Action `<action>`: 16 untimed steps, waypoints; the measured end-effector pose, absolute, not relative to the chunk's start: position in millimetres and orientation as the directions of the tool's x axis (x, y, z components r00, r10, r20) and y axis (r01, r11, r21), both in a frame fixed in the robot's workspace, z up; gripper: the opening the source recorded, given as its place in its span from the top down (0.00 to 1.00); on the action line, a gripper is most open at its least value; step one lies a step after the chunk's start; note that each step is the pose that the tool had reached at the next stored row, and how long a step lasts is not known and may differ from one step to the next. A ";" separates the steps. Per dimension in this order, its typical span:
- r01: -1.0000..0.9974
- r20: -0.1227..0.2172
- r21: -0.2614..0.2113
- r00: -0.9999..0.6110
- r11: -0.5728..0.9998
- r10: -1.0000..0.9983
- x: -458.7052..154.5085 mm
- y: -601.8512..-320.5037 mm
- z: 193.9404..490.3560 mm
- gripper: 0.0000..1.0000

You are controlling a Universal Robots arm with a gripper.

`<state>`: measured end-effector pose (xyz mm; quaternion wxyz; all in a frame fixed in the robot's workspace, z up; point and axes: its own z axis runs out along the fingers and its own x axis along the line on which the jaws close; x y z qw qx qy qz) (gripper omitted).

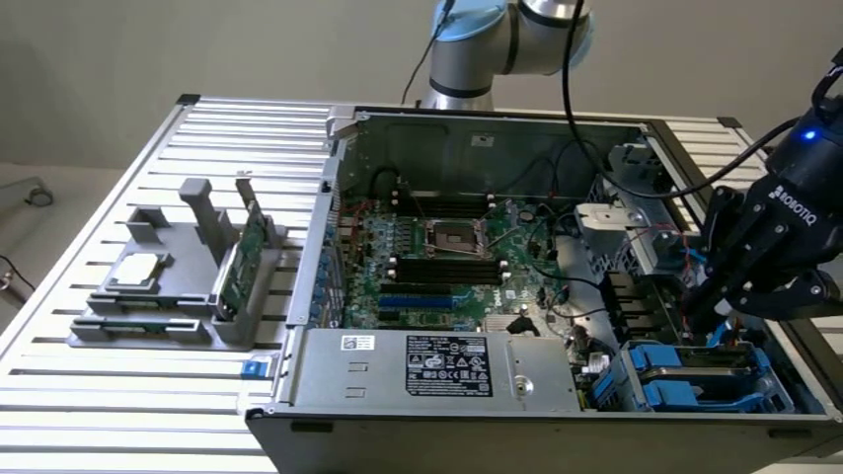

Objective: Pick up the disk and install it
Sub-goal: 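Insert the second disk wire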

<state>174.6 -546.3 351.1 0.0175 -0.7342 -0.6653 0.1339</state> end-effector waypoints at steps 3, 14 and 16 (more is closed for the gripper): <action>0.973 -0.168 -0.205 0.076 -0.110 0.983 174.6 -548.6 349.5 0.82; 0.974 -0.148 -0.207 0.067 -0.097 0.987 175.2 -557.8 346.2 0.84; 0.974 -0.144 -0.207 0.064 -0.093 0.987 176.1 -558.4 345.5 0.84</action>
